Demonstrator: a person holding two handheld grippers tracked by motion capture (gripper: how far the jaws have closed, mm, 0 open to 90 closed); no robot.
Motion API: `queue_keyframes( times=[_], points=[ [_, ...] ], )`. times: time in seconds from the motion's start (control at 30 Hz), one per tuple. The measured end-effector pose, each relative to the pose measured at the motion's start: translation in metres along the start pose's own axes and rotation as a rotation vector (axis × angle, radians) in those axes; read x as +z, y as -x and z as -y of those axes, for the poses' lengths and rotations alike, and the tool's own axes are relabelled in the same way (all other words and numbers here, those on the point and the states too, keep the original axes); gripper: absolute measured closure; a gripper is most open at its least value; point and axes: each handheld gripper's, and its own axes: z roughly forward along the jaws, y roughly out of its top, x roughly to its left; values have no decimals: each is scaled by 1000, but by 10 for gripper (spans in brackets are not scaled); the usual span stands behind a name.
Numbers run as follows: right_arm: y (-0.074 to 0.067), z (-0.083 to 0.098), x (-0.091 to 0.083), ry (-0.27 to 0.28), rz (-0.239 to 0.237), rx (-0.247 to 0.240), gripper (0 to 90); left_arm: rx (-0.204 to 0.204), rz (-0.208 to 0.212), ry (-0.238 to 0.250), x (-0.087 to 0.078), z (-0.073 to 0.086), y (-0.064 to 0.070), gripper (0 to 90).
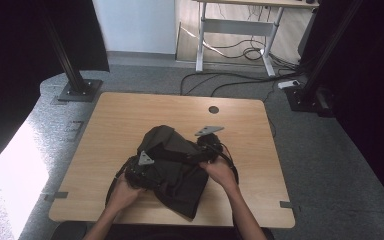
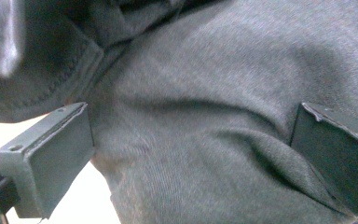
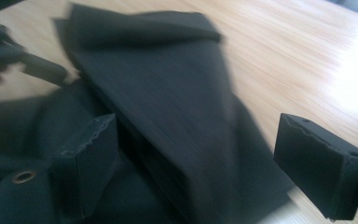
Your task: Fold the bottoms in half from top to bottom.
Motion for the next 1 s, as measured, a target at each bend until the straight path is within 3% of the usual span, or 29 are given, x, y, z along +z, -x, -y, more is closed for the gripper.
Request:
queue_keyframes(
  times=[0.17, 0.33, 0.37, 0.43, 0.5, 0.53, 0.57, 0.67, 0.9, 0.93, 0.97, 1.0],
  points=[
    [-29, -22, 42, -71, -37, -80, 132, -20, 7, 23, 3, 7, -1, 0],
    [-42, -27, 81, -148, -11, -124, 137, -4, 2, 12, 4, 8, -1, 0],
    [-42, -26, 85, -154, -2, -128, 165, 1, 0, 13, 5, 8, -1, 0],
    [-40, -27, 89, -168, 13, -124, 326, 7, -5, 12, 6, 8, 0, 0],
    [-35, -30, 84, -167, 15, -119, 547, 9, -6, 10, 6, 9, 0, 0],
    [-35, -30, 84, -167, 15, -119, 547, 9, -6, 10, 6, 9, 0, 0],
    [-24, -34, 72, -140, 32, -82, 706, 8, -4, 8, 7, 9, 0, 0],
    [-2, -39, 57, -99, 60, -17, 746, 8, -2, 6, 8, 9, 0, 0],
    [58, -34, 43, -65, 119, 134, 713, -1, 10, 1, 9, 10, -1, 0],
    [58, -34, 43, -65, 119, 134, 713, -1, 10, 1, 9, 10, -1, 0],
    [78, -24, 44, -67, 138, 184, 653, -2, 11, 1, 9, 10, -2, 0],
    [85, -20, 45, -65, 146, 205, 620, -3, 13, 1, 9, 10, -2, 0]
  ],
)
